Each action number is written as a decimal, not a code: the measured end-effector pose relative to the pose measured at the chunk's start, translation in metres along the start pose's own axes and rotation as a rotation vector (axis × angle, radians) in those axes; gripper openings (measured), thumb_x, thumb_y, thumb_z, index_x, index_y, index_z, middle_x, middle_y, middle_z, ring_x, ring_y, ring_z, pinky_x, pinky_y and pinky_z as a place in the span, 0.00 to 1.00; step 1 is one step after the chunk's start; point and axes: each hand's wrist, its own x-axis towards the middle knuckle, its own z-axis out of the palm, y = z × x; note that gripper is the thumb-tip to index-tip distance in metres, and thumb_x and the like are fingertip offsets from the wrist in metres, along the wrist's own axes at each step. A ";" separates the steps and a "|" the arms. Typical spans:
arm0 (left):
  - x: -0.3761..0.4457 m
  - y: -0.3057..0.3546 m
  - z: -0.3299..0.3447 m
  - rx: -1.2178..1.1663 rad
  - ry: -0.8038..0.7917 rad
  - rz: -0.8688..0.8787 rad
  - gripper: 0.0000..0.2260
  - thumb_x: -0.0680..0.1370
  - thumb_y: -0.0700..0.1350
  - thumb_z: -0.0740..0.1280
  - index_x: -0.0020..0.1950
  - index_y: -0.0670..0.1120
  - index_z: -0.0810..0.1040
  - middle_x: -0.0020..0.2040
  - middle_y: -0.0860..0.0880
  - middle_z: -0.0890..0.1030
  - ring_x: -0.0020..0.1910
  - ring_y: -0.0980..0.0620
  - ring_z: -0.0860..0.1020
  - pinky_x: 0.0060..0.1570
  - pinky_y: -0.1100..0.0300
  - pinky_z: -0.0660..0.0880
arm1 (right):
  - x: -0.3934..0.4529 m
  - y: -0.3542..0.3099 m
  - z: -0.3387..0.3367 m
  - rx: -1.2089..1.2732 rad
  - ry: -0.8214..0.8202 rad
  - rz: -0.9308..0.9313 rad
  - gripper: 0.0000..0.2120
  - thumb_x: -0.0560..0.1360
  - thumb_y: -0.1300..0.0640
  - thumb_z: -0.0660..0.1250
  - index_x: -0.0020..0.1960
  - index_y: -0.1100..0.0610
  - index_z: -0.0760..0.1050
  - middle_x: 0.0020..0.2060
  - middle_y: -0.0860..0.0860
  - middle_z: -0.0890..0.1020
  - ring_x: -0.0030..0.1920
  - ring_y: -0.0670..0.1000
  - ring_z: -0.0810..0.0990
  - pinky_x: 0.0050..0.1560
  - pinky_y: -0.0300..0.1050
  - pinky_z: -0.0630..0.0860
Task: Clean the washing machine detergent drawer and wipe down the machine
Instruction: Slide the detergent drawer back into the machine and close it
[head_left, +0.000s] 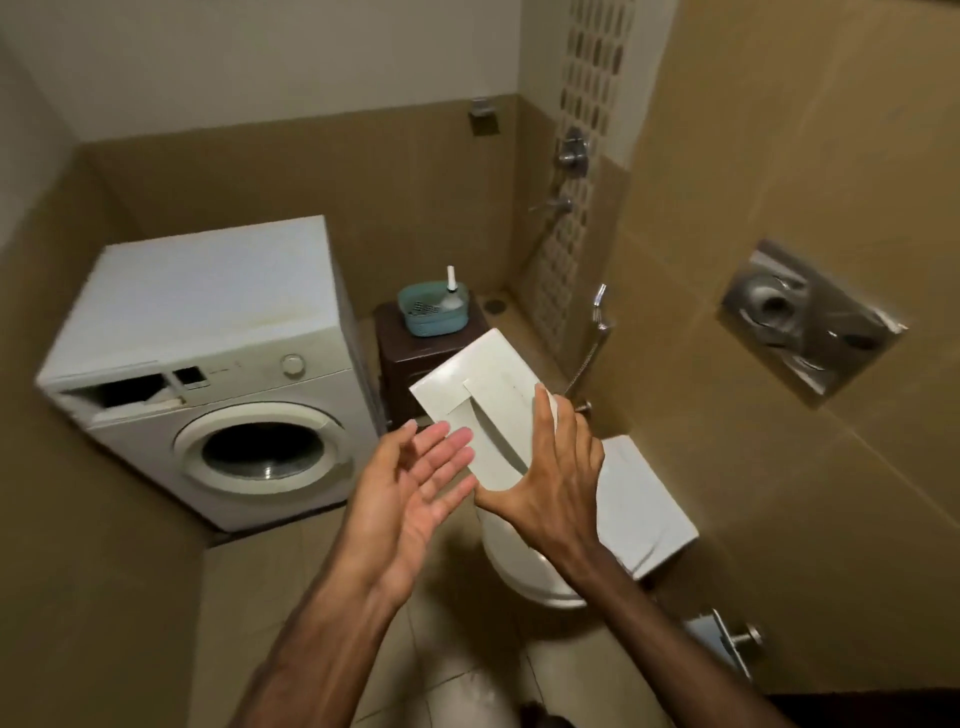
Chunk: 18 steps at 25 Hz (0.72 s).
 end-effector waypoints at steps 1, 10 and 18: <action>0.004 0.006 -0.001 -0.063 -0.008 -0.038 0.21 0.84 0.54 0.61 0.69 0.40 0.77 0.63 0.39 0.84 0.66 0.42 0.81 0.71 0.45 0.72 | 0.007 -0.008 0.008 -0.015 -0.011 -0.028 0.60 0.63 0.19 0.66 0.83 0.54 0.57 0.75 0.58 0.69 0.71 0.60 0.70 0.67 0.61 0.69; 0.093 0.051 -0.049 -0.524 0.056 -0.128 0.35 0.82 0.58 0.63 0.80 0.36 0.63 0.77 0.35 0.70 0.78 0.39 0.67 0.81 0.44 0.57 | 0.074 -0.085 0.074 -0.069 -0.142 -0.303 0.51 0.68 0.26 0.65 0.81 0.57 0.63 0.73 0.62 0.69 0.68 0.64 0.71 0.65 0.63 0.67; 0.193 0.110 -0.111 -0.594 0.182 0.031 0.24 0.85 0.52 0.59 0.77 0.39 0.70 0.72 0.40 0.77 0.73 0.43 0.73 0.80 0.47 0.60 | 0.144 -0.172 0.156 -0.083 -0.173 -0.517 0.46 0.70 0.32 0.65 0.79 0.59 0.67 0.72 0.67 0.70 0.66 0.68 0.72 0.65 0.66 0.67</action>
